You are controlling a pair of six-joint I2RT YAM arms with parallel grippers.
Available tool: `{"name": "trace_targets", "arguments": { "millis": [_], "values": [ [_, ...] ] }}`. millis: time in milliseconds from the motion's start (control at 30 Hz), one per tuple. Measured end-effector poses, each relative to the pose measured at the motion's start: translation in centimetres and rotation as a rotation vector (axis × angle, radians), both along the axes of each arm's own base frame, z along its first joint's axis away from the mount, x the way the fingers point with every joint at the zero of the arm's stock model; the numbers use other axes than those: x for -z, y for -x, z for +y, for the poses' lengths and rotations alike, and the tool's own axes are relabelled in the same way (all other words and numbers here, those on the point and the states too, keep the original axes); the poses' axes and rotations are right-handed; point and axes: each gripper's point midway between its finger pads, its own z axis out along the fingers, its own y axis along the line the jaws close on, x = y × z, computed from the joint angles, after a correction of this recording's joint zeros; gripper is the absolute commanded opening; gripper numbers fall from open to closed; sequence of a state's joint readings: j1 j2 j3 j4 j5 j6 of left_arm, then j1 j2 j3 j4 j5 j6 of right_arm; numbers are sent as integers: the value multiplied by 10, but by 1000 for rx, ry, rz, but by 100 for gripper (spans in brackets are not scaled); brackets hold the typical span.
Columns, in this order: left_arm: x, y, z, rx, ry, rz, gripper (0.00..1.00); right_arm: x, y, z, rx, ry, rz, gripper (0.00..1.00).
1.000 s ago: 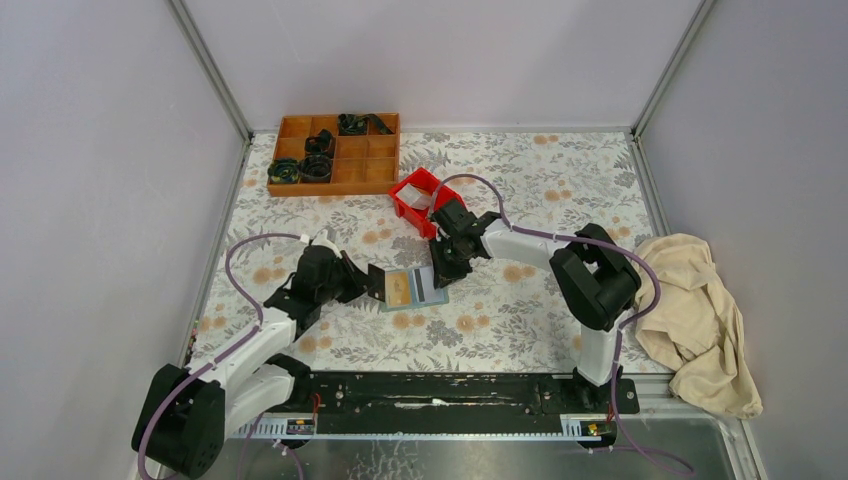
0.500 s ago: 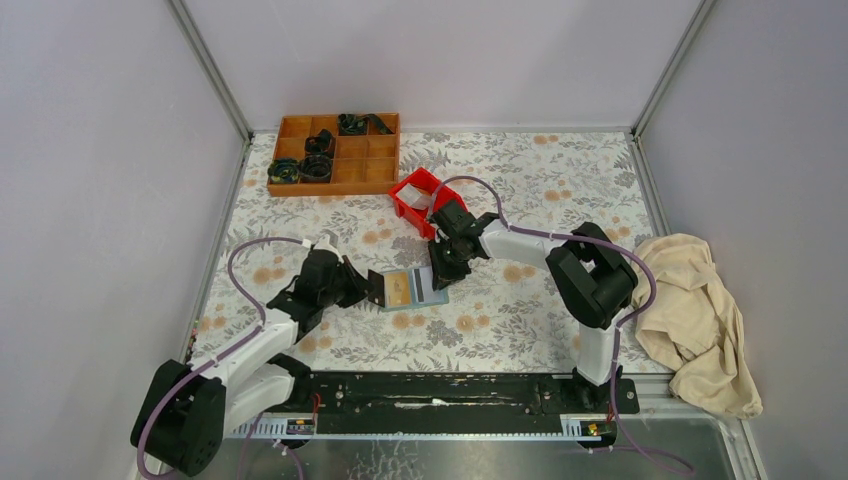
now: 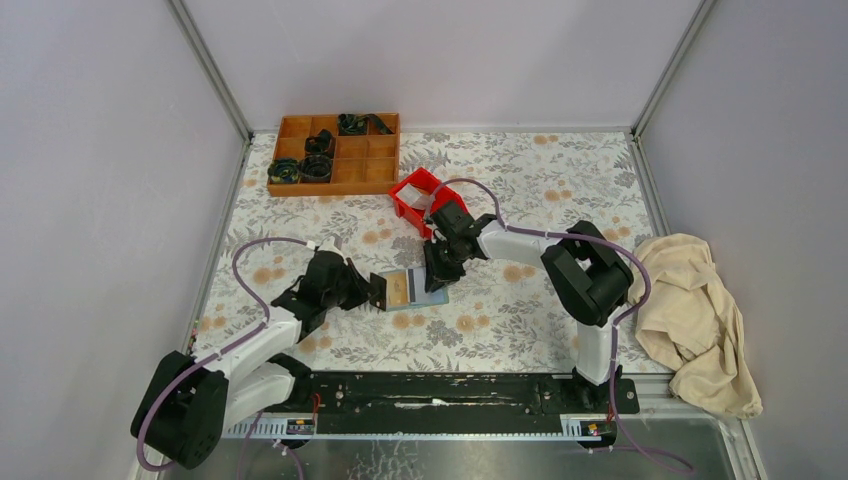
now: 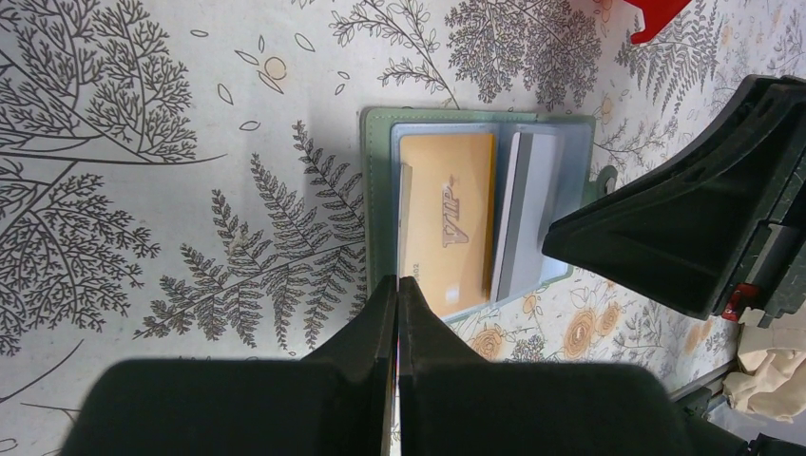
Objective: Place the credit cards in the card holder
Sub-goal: Turn over the card slot in the card holder.
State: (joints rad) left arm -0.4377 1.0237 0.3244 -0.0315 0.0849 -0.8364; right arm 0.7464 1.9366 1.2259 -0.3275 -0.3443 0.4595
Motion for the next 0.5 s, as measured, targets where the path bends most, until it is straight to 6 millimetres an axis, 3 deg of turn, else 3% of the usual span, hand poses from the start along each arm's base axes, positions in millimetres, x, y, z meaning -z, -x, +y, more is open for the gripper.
{"name": "trace_targets", "arguments": {
  "millis": [500],
  "values": [
    [2,-2,0,-3,-4,1,0,-3,-1,13,28,-97,41,27]
  ]
}}
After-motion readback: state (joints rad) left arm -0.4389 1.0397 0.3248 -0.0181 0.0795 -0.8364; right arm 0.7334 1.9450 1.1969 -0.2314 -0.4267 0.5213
